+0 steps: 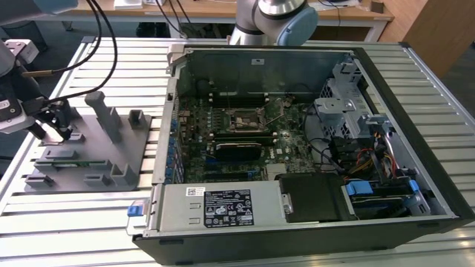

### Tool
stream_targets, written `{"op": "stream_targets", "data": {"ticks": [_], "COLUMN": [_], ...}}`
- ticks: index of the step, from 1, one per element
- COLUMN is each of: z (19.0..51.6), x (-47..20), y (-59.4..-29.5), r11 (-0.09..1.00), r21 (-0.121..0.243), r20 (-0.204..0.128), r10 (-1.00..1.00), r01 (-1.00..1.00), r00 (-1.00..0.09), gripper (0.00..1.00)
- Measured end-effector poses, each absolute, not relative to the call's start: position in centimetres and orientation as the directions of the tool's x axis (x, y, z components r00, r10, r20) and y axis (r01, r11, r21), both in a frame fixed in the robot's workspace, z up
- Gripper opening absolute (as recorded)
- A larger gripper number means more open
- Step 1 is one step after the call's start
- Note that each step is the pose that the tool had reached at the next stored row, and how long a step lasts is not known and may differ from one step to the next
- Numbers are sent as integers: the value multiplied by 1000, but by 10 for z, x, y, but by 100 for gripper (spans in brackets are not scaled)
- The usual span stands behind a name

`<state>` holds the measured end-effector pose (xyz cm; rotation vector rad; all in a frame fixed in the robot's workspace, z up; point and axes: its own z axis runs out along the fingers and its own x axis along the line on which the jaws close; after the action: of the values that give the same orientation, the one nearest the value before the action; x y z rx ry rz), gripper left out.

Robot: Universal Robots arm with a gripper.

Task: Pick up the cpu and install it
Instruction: 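Pick up the cpu and move it towards the insertion slot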

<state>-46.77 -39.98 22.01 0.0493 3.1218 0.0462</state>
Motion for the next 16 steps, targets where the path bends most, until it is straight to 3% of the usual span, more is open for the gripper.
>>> {"op": "stream_targets", "data": {"ticks": [16], "z": [231], "x": [-468], "y": [-400], "r11": [999], "r21": [30], "r20": [-19], "r10": [32], "r01": [31], "r00": [-999], "gripper": [54]}}
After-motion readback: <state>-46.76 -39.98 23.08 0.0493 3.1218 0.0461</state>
